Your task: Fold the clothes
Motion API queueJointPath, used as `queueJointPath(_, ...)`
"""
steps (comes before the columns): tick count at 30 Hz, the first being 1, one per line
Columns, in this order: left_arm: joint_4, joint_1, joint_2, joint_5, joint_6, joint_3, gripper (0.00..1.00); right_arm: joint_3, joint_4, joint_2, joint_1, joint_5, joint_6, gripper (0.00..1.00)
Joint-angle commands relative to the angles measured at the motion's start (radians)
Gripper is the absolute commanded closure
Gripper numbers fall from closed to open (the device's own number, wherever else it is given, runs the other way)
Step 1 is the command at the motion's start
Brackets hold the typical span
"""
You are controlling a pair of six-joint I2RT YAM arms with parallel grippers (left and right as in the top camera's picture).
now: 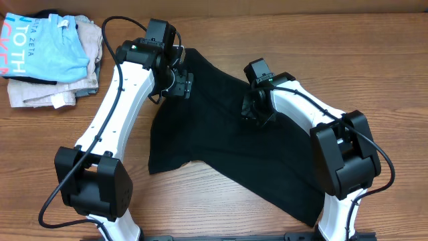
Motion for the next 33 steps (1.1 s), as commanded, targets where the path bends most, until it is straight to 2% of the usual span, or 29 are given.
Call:
queueJointPath(1,0.005,-0.005,0.001,0.007,-0.003,-0.002,0.22,-0.007,0.024,-0.018,0.000,0.006,0.018,0.68)
queueJointPath(4,0.005,-0.005,0.001,0.006,-0.003,-0.003,0.22,0.015,0.019,-0.022,0.000,0.006,0.018,0.96)
queueJointPath(9,0.005,-0.005,0.001,0.000,-0.003,-0.002,0.22,0.124,-0.024,-0.056,-0.016,0.007,-0.033,0.96)
queueJointPath(15,0.009,-0.005,0.001,0.000,-0.003,-0.003,0.22,0.336,-0.035,-0.067,-0.073,0.025,-0.092,0.96)
queueJointPath(22,0.011,-0.005,0.001,0.000,-0.003,-0.003,0.22,0.372,0.235,-0.032,-0.189,0.076,-0.134,0.95)
queueJointPath(23,0.011,-0.006,0.001,0.000,-0.003,-0.003,0.22,0.372,0.273,-0.014,-0.206,0.084,-0.134,0.79)
queueJointPath(25,0.015,-0.006,0.001,0.000,-0.003,-0.003,0.22,0.372,0.317,0.011,-0.233,0.087,-0.140,0.22)
queueJointPath(26,0.019,-0.006,0.001,0.000,-0.003,-0.003,0.22,0.372,0.327,0.022,-0.249,0.084,-0.140,0.00)
queueJointPath(29,0.024,-0.006,0.001,0.000,-0.003,-0.002,0.22,0.374,0.290,0.014,-0.289,0.048,-0.141,0.00)
queueJointPath(33,0.035,0.001,0.000,-0.002,-0.005,0.000,0.24,0.391,0.140,-0.069,-0.322,-0.042,-0.159,0.00)
